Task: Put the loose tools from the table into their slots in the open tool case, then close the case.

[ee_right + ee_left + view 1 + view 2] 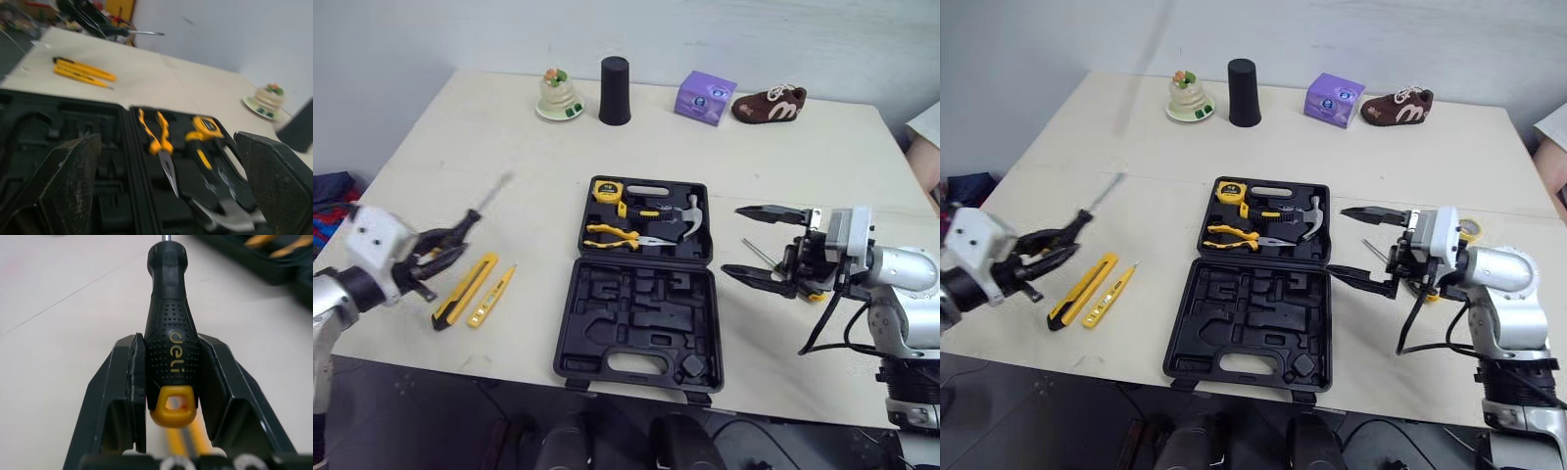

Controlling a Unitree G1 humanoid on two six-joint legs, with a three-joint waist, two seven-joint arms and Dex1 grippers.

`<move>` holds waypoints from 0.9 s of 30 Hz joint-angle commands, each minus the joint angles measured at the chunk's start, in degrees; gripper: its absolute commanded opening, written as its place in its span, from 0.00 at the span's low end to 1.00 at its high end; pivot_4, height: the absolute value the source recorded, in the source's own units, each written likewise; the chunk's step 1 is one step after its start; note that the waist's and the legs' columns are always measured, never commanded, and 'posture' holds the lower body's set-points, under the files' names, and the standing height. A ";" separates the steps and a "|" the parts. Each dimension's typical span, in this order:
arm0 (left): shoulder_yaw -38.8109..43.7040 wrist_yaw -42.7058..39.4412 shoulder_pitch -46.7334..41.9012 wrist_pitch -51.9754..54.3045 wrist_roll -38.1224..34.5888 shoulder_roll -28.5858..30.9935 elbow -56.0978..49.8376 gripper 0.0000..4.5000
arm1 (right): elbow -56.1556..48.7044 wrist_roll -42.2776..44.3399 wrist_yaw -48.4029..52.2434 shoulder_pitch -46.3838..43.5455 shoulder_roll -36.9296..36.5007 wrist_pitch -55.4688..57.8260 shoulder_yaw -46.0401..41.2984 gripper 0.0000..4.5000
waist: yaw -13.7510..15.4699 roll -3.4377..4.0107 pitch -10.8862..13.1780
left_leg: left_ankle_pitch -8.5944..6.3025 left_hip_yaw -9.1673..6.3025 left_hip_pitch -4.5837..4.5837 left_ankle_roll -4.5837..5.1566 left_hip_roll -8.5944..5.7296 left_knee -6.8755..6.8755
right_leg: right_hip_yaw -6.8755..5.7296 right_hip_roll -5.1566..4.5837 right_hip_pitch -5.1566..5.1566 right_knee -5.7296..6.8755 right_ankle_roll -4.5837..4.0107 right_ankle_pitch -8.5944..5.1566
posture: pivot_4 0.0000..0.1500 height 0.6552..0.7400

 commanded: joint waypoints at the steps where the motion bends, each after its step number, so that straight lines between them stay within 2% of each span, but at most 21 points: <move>1: -8.16 -4.32 -7.18 -1.00 1.23 1.87 -3.60 0.22 | 2.02 -0.72 0.93 2.02 -2.19 -3.09 -2.92 1.00 | 0.05 0.00 0.00 | 0.02 -0.03 0.00 0.00 0.00 0.00 | -0.03 0.01 0.00 0.00 0.00 0.00 | 1.00 1.00; 5: -14.88 -5.29 -14.24 0.69 4.02 1.58 -2.22 0.22 | 3.35 -0.90 0.70 2.38 -2.84 -4.24 -3.26 1.00 | -0.64 0.03 0.01 | 0.09 0.11 0.03 -0.03 0.04 0.04 | 0.11 0.13 -0.02 0.05 0.02 0.01 | 1.00 1.00; 6: -20.71 -6.98 -19.70 -0.35 8.08 0.64 0.28 0.22 | 4.01 -1.46 0.67 2.75 -3.00 -5.21 -3.46 1.00 | -0.80 0.03 0.01 | 0.10 0.17 0.05 -0.05 0.08 0.03 | 0.17 0.18 -0.03 0.04 0.02 0.01 | 1.00 1.00; 9: -32.03 -11.32 -31.94 1.61 13.46 -2.82 5.42 0.22 | 4.36 -1.81 0.22 4.10 -3.09 -6.17 -3.99 1.00 | -0.01 0.05 0.02 | 0.22 0.09 0.07 -0.10 0.08 0.08 | 0.12 0.30 -0.01 0.10 0.02 0.01 | 1.00 1.00; 13: -38.49 -17.19 -38.09 3.88 15.35 -4.43 7.26 0.22 | 3.06 -1.76 -0.07 6.24 -3.00 -6.52 -4.08 1.00 | 0.05 0.05 0.02 | 0.20 0.09 0.02 -0.07 0.03 0.11 | 0.19 0.31 0.00 0.08 0.04 0.02 | 1.00 1.00; 22: -46.09 -20.40 -43.11 6.33 21.39 -8.57 9.30 0.22 | -3.04 -1.13 -3.84 9.19 -2.49 -5.08 -3.83 1.00 | 0.03 0.07 0.03 | 0.24 0.03 0.00 -0.15 0.19 0.25 | 0.23 0.52 -0.02 0.14 0.04 0.02 | 1.00 1.00; 27: -46.55 -21.65 -41.77 4.24 23.77 -7.47 10.69 0.22 | -7.96 -1.40 -7.09 9.05 -2.33 -1.77 -2.46 1.00 | -0.11 0.08 0.03 | 0.22 0.03 -0.03 -0.13 0.22 0.30 | 0.27 0.52 -0.02 0.12 0.04 0.02 | 1.00 1.00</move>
